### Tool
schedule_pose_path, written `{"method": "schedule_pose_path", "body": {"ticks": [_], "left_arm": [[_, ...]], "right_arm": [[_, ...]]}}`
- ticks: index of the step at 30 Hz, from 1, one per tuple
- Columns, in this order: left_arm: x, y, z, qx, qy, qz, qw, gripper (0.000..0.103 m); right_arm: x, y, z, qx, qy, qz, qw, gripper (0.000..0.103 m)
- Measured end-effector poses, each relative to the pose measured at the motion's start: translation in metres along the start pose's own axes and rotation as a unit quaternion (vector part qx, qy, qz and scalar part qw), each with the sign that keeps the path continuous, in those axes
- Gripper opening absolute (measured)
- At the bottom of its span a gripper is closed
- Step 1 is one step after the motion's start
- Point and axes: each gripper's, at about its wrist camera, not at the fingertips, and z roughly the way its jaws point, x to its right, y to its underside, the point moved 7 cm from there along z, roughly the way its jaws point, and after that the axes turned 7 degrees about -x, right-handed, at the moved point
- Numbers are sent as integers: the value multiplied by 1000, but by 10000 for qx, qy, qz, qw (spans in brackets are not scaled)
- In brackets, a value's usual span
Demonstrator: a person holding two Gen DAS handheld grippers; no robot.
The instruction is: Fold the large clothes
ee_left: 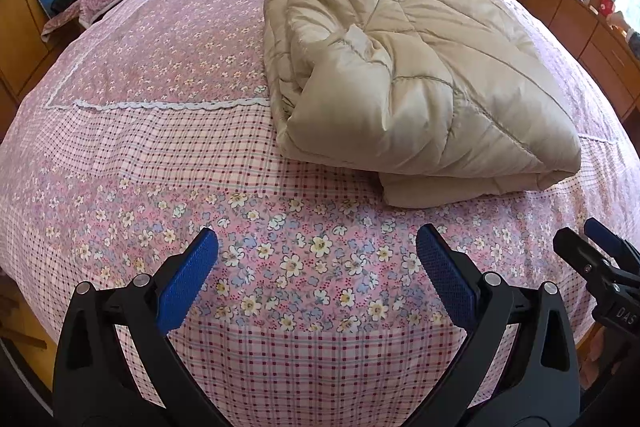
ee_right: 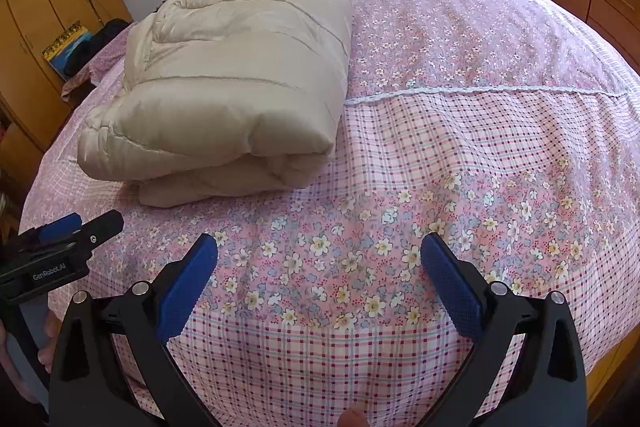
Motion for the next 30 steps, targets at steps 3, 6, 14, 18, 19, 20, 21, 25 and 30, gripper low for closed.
{"method": "schedule_pose_path", "body": {"ticks": [3, 6, 14, 18, 19, 20, 21, 25, 30], "left_arm": [[0, 1, 0, 0, -14, 19, 10000, 99], [2, 1, 0, 0, -31, 51, 10000, 99], [3, 2, 1, -8, -31, 72, 10000, 99], [4, 2, 0, -3, -34, 107, 9999, 99], [4, 2, -1, -3, -28, 107, 9999, 99], [4, 2, -1, -4, -20, 104, 9999, 99], [4, 2, -1, -4, -17, 101, 9999, 99], [4, 2, -1, -6, -13, 104, 9999, 99], [5, 2, -1, -2, -18, 100, 9999, 99]], "right_arm": [[0, 0, 0, -16, -14, 5, 10000, 97], [0, -1, 2, -51, -50, 20, 10000, 97], [0, -2, 5, -71, -37, 23, 10000, 97], [0, -2, 5, -63, -36, 30, 10000, 97], [0, -3, 5, -63, -40, 31, 10000, 97], [0, -2, 5, -63, -44, 29, 10000, 97], [0, -2, 5, -61, -41, 28, 10000, 97], [0, -3, 5, -56, -45, 28, 10000, 97], [-1, -2, 4, -60, -51, 26, 10000, 97]]}}
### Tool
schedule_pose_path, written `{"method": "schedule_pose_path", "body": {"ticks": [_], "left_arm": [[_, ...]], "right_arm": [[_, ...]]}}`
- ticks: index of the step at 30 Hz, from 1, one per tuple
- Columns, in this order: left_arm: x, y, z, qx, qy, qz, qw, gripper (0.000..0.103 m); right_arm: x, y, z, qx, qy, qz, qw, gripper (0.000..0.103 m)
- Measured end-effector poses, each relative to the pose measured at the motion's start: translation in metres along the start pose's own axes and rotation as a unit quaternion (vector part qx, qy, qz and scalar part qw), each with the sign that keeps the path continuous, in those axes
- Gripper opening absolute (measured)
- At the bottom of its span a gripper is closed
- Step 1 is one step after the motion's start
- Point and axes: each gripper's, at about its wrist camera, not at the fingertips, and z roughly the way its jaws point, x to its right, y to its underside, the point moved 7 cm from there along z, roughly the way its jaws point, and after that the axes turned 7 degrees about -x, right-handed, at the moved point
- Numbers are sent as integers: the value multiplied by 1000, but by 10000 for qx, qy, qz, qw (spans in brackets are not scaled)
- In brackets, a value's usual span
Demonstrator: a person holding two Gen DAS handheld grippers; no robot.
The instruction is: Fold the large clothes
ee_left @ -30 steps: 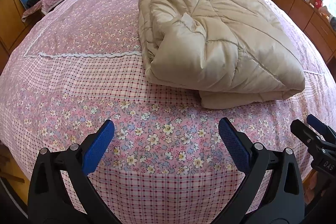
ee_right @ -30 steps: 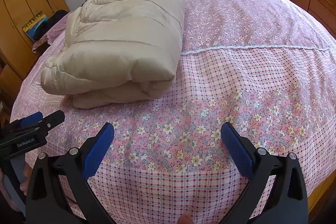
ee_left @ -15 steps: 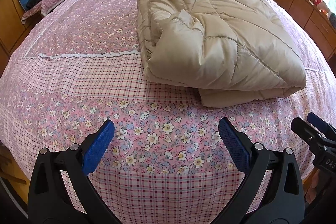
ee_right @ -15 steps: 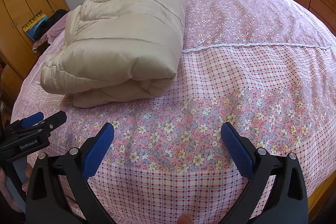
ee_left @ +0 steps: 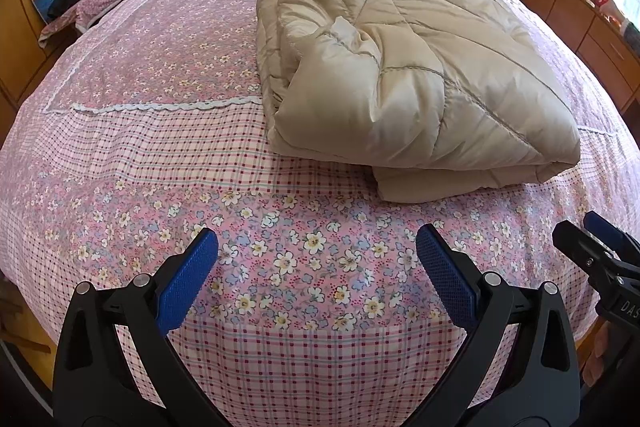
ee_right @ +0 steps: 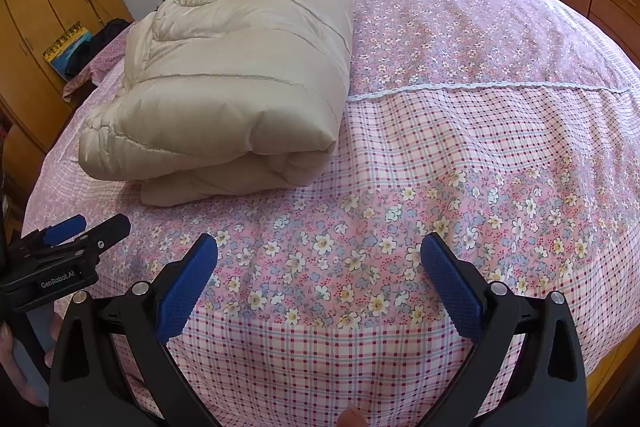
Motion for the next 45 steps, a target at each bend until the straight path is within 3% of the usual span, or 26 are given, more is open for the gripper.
{"method": "schedule_pose_path", "body": {"ticks": [45], "left_arm": [[3, 2, -1, -13, 14, -6, 10000, 99]], "right_arm": [[-2, 1, -5, 29, -16, 4, 10000, 97]]}}
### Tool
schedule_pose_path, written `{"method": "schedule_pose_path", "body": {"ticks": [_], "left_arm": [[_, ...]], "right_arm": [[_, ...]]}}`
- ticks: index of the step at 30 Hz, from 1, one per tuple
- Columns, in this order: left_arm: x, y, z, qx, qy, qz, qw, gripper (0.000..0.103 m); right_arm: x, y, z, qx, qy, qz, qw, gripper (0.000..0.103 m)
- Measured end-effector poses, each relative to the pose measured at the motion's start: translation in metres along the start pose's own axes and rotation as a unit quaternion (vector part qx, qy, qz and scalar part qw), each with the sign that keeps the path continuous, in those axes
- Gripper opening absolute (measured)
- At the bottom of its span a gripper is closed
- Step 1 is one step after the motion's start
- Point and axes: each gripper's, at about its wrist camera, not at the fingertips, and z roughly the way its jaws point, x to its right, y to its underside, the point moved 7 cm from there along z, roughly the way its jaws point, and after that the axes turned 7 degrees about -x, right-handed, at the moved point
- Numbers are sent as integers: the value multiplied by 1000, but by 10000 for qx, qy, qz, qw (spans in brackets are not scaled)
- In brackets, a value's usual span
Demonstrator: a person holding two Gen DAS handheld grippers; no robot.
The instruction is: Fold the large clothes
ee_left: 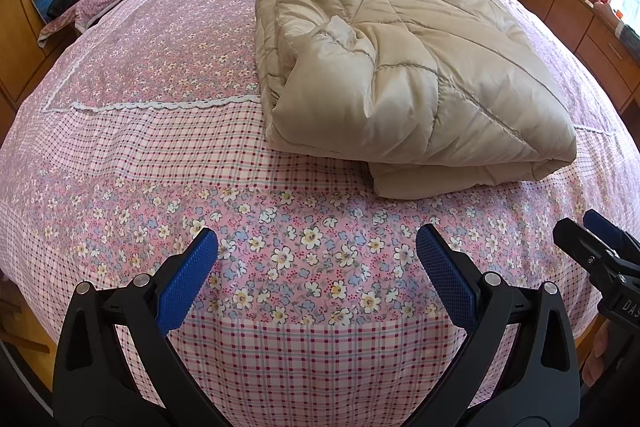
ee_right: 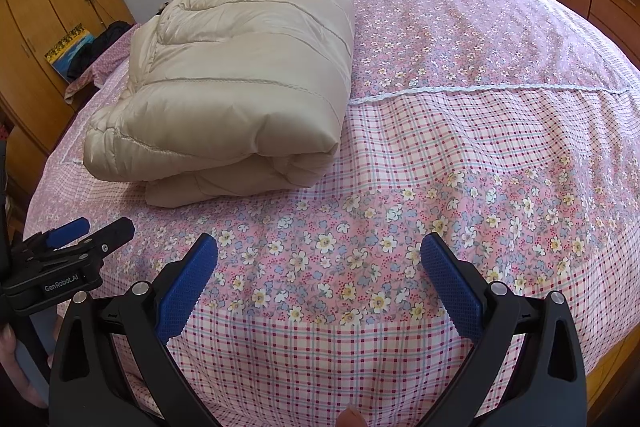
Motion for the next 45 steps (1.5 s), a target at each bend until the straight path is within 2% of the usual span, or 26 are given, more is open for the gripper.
{"method": "schedule_pose_path", "body": {"ticks": [38, 45], "left_arm": [[3, 1, -3, -27, 62, 43, 10000, 99], [-12, -2, 1, -160, 108, -6, 9998, 99]], "right_arm": [[-1, 0, -4, 16, 14, -4, 10000, 97], [1, -3, -3, -44, 102, -64, 9999, 97]]}}
